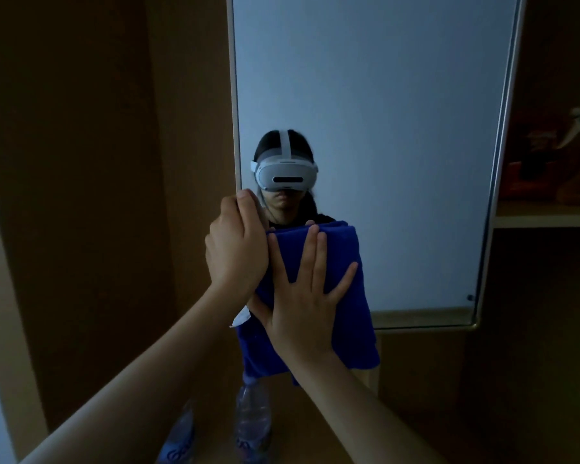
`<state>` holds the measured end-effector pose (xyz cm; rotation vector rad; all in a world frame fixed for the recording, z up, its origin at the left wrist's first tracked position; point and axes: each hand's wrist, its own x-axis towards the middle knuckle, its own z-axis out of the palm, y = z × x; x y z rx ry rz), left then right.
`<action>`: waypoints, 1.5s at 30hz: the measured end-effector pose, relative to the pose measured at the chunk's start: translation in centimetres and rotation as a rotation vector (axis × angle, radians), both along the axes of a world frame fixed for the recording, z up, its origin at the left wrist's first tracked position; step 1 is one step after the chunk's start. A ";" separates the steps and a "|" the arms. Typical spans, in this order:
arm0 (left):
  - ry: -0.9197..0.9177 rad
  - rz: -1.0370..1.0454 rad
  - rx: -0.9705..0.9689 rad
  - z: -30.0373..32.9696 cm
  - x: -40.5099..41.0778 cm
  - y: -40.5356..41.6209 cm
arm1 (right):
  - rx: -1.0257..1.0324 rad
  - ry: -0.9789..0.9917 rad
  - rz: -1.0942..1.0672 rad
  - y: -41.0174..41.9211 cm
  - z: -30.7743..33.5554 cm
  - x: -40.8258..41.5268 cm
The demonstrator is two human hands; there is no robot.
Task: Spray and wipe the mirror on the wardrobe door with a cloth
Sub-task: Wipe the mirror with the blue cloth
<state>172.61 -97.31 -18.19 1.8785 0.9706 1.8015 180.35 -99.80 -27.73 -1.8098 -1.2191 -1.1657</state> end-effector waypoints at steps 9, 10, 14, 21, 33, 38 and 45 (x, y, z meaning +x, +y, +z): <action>-0.043 0.062 -0.031 0.3 0.5 -0.8 | -0.030 -0.023 0.028 -1.9 -0.2 2.9; -0.046 0.065 -0.036 0.3 0.5 -0.8 | -0.032 -0.019 0.025 -2.2 -0.4 3.7; -0.053 0.082 -0.044 0.4 0.6 -0.8 | -0.025 -0.007 -0.009 -3.7 -0.9 7.0; -0.049 0.096 -0.056 0.3 0.6 -1.1 | 0.026 0.072 -0.081 -6.2 -1.4 11.4; -0.054 0.073 -0.058 0.2 0.7 -1.0 | 0.020 0.059 0.006 -1.5 -1.4 2.1; -0.058 0.076 -0.061 0.3 0.6 -1.2 | 0.024 0.061 0.037 0.3 -1.4 -1.0; -0.095 0.041 -0.075 0.6 0.6 -1.3 | -0.035 -0.045 0.033 -0.9 -4.9 0.0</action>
